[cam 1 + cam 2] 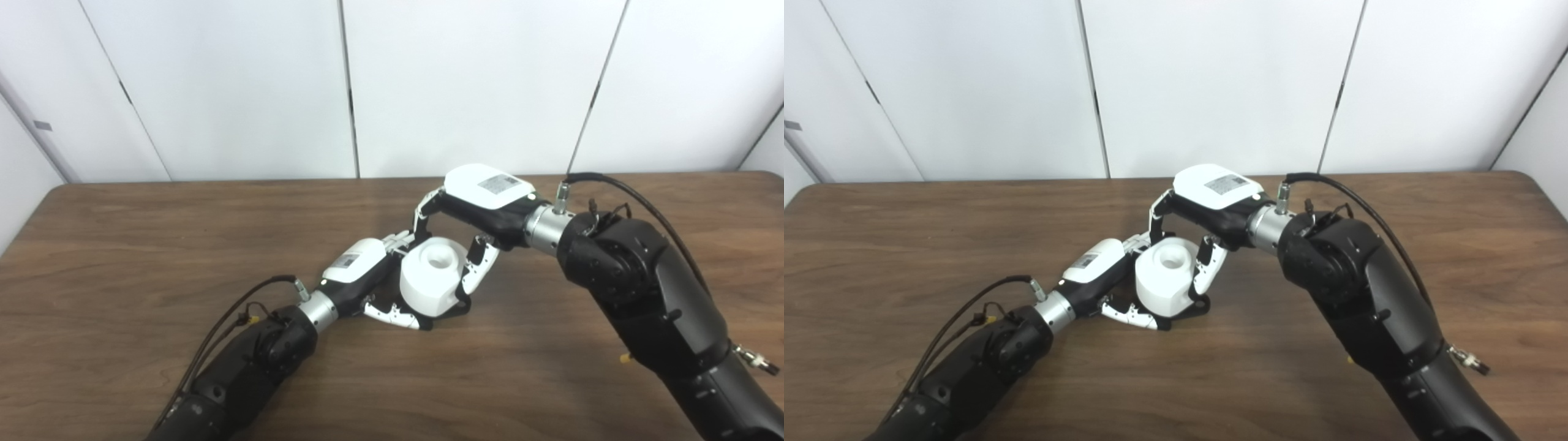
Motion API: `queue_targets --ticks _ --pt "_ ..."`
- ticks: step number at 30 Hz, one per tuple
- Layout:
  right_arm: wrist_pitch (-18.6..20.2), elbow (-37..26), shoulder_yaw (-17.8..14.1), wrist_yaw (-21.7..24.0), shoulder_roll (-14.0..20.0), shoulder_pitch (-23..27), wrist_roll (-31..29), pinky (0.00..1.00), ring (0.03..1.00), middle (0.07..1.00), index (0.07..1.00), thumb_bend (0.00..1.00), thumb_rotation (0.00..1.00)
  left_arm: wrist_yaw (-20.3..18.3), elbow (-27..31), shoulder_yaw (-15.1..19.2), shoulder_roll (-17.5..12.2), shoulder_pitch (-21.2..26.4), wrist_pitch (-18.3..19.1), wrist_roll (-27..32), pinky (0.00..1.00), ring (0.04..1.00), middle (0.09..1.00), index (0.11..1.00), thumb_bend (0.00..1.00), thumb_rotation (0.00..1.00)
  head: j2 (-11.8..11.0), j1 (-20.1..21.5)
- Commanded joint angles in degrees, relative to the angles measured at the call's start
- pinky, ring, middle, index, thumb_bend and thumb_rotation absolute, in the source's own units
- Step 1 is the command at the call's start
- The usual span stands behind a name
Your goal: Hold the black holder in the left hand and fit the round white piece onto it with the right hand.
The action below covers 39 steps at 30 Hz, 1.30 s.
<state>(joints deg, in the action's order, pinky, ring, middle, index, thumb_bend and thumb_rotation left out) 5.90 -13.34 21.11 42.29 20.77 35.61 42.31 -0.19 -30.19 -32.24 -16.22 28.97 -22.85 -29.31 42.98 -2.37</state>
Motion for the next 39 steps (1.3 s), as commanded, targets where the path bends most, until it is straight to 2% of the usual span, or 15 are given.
queue_targets --ticks 1,14,19,26,39 --pt "0.41 -1.9 -0.48 0.14 0.89 3.85 0.35 0.82 0.789 0.74 0.479 0.52 0.13 -5.54 -2.29 -2.39 -0.72 -2.07 2.08 -3.37 1.0 1.0 0.983 0.479 0.52 0.07 0.06 -0.05" --pt "1.47 -2.65 -1.2 0.34 0.44 4.55 0.86 0.83 0.8 0.738 0.479 0.52 0.13 -6.06 -1.73 -2.72 -0.92 -2.2 2.11 -3.62 1.0 1.0 0.98 0.479 0.52 0.07 0.22 0.08" --pt "1.23 -2.42 -1.81 -1.88 -0.57 4.24 1.58 0.83 0.817 0.739 0.48 0.52 0.14 -6.05 -1.48 -2.76 -0.97 -2.31 2.29 -3.86 1.0 1.0 0.978 0.478 0.52 0.07 0.25 0.02" --pt "-0.81 -0.81 -1.57 -5.86 -1.33 3.89 2.29 0.8 0.788 0.743 0.479 0.52 0.14 -6.04 -1.81 -2.76 -0.89 -2.22 2.07 -3.72 1.0 1.0 0.979 0.478 0.52 0.07 0.38 -0.04" --pt "0.04 0.18 -0.99 -6.65 -2.44 3.9 2.79 0.8 0.792 0.748 0.481 0.52 0.14 -6.39 -1.68 -2.59 -0.83 -2.21 2.34 -3.31 1.0 1.0 0.98 0.478 0.52 0.07 0.61 -0.17"
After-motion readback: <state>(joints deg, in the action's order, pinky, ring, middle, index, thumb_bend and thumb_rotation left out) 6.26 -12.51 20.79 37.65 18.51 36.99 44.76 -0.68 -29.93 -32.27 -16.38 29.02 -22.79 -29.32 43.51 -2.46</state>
